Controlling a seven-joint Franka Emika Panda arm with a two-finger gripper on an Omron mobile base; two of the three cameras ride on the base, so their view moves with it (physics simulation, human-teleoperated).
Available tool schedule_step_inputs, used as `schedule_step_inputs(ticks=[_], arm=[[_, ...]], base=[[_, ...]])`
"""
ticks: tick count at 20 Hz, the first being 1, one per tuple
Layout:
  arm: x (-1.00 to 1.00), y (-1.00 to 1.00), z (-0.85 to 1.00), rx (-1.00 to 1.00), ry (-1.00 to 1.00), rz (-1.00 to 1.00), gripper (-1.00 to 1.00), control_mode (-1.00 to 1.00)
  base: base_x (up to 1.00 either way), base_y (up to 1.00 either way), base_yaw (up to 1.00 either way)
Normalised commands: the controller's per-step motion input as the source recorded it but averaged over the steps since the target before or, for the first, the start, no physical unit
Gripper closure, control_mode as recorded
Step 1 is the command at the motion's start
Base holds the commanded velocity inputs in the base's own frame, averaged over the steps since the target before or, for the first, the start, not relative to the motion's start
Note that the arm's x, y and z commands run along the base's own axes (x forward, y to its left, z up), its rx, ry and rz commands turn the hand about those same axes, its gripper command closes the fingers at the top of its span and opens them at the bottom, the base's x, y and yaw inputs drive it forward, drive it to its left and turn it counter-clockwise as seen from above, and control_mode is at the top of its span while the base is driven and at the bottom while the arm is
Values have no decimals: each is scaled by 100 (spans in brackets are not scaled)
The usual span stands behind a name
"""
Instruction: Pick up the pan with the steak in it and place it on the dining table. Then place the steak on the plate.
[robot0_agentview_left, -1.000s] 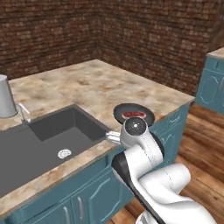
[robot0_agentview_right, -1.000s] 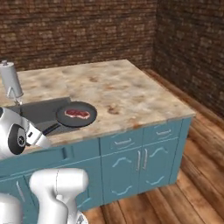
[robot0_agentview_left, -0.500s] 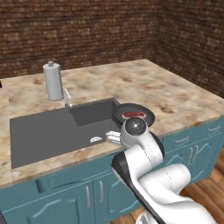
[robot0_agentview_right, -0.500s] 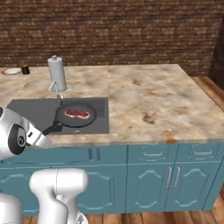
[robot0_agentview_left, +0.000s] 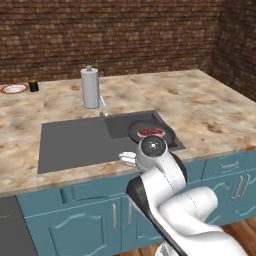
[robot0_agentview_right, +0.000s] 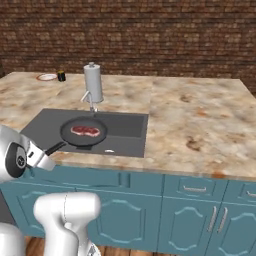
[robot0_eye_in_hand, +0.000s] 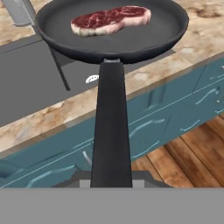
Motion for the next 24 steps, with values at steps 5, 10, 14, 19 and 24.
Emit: schedule_step_inputs(ticks=[5,10,14,19,24], arm=[[0,0,0,0,0,0,100,100],[0,0,0,0,0,0,100,100],[0,0,0,0,0,0,100,100],[0,0,0,0,0,0,100,100],[0,0,0,0,0,0,100,100]], base=[[0,0,17],[0,-4,2],[0,-59,7],[0,-70,11],[0,-86,9]])
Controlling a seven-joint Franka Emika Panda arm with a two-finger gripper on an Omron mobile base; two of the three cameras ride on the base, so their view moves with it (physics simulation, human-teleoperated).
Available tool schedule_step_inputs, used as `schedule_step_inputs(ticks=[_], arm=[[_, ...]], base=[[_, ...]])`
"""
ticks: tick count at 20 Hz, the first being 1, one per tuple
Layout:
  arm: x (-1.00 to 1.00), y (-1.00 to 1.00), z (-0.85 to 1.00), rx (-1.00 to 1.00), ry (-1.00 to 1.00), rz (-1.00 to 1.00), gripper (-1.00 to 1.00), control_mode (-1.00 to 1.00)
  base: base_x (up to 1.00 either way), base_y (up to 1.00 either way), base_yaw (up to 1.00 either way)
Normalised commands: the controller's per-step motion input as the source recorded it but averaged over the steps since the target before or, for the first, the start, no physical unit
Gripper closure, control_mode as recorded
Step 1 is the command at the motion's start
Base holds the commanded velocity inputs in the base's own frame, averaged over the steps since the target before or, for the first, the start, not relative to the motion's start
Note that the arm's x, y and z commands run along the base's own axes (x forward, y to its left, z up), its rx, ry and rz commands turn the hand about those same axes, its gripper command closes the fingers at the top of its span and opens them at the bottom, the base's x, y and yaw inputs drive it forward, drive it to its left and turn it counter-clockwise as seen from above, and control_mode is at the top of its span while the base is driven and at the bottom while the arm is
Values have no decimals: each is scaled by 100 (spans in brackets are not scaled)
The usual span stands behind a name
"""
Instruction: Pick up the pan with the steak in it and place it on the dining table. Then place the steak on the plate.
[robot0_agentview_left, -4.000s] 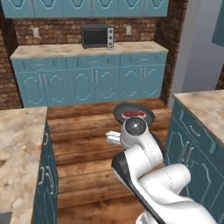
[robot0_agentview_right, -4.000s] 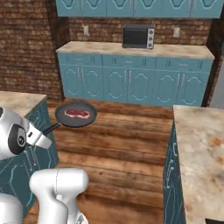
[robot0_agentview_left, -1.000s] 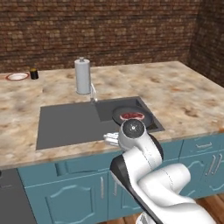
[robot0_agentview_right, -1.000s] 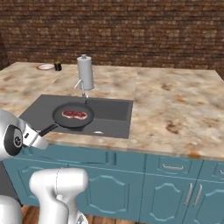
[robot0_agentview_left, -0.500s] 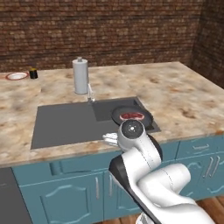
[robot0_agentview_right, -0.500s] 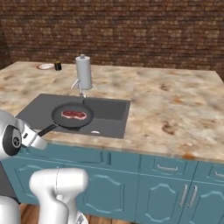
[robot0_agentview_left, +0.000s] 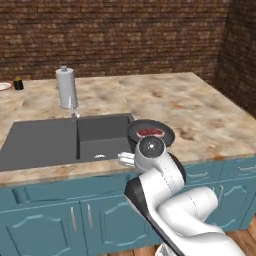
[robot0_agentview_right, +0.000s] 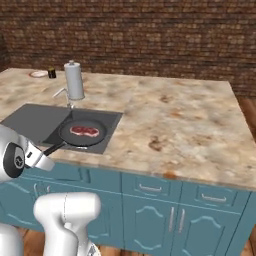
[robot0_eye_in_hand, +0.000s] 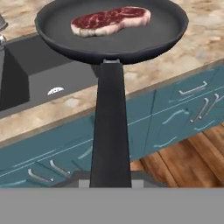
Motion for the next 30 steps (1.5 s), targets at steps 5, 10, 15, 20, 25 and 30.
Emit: schedule_step_inputs(ticks=[5,10,15,20,25,30], arm=[[0,0,0,0,0,0,100,100],[0,0,0,0,0,0,100,100],[0,0,0,0,0,0,100,100],[0,0,0,0,0,0,100,100],[0,0,0,0,0,0,100,100],[0,0,0,0,0,0,100,100]], base=[[0,-78,7],[0,-7,0],[0,-94,0],[0,-100,0],[0,-100,0],[-2,-100,0]])
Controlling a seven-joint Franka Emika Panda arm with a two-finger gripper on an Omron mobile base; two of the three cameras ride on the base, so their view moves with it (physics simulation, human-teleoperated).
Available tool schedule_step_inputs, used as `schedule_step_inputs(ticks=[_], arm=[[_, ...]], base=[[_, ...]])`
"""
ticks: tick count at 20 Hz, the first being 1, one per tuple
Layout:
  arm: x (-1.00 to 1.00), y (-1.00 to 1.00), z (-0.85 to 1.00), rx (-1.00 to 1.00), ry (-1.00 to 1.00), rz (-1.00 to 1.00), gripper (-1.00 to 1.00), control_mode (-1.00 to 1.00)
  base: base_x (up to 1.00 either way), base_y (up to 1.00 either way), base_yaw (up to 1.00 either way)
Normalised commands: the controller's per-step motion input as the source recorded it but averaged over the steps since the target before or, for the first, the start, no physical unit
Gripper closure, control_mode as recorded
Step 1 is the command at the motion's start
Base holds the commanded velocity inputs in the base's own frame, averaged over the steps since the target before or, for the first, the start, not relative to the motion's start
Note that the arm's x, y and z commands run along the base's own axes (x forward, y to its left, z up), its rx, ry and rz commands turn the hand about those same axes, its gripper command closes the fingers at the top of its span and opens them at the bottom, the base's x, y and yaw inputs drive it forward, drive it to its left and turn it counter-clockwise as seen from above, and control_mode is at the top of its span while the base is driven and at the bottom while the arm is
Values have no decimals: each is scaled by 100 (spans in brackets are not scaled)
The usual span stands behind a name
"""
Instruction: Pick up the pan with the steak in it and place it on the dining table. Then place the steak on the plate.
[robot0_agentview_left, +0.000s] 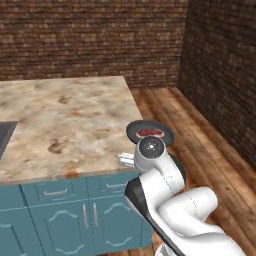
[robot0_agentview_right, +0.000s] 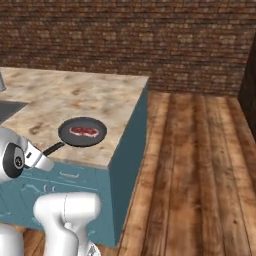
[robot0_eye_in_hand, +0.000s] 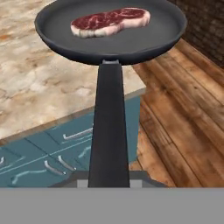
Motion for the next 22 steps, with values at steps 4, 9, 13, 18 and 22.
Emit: schedule_step_inputs(ticks=[4,9,13,18,22], arm=[[0,0,0,0,0,0,100,100],[0,0,0,0,0,0,100,100],[0,0,0,0,0,0,100,100],[0,0,0,0,0,0,100,100],[0,0,0,0,0,0,100,100]], base=[[-3,-100,0],[-3,-100,0],[-3,-100,0],[2,-100,0],[45,-90,4]])
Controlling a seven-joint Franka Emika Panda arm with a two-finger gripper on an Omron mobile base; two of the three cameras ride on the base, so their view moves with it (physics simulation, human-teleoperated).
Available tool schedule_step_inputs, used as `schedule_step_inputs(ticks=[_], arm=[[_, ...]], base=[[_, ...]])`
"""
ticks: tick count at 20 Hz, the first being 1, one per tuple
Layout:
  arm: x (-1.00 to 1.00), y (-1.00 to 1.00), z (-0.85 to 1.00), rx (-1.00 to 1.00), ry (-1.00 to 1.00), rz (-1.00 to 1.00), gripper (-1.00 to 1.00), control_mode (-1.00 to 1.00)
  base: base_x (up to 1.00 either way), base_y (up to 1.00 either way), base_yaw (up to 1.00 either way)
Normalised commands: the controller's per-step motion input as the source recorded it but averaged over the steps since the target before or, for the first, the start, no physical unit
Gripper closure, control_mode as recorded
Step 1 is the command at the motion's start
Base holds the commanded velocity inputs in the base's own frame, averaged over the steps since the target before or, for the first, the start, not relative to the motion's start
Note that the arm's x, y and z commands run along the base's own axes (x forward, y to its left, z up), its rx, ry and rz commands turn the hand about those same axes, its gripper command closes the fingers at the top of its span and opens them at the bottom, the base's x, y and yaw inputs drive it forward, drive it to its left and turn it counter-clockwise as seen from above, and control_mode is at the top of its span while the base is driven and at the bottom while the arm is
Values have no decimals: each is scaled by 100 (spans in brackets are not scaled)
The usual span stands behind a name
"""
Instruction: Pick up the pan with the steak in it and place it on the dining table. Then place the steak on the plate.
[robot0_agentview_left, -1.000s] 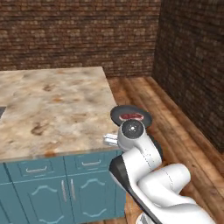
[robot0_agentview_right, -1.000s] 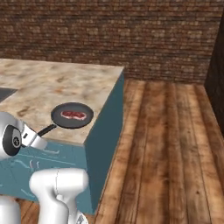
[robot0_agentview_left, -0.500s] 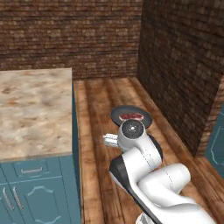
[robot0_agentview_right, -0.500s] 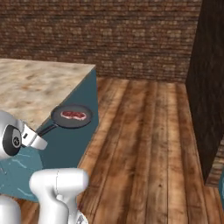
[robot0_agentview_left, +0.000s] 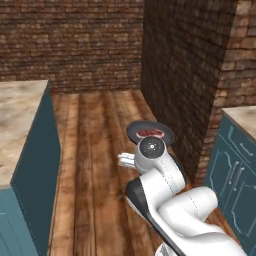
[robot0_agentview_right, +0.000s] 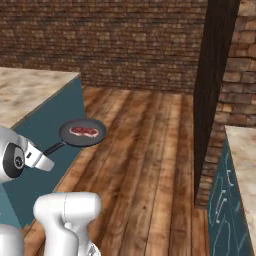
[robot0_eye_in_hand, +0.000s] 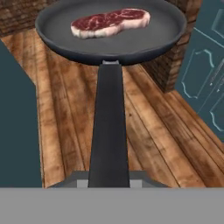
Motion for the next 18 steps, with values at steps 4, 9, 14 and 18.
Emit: schedule_step_inputs(ticks=[4,9,14,18], arm=[[0,0,0,0,0,0,100,100],[0,0,0,0,0,0,100,100],[0,0,0,0,0,0,100,100],[0,0,0,0,0,0,100,100]], base=[[85,-75,4],[97,-41,4],[23,2,-1],[53,51,-8]])
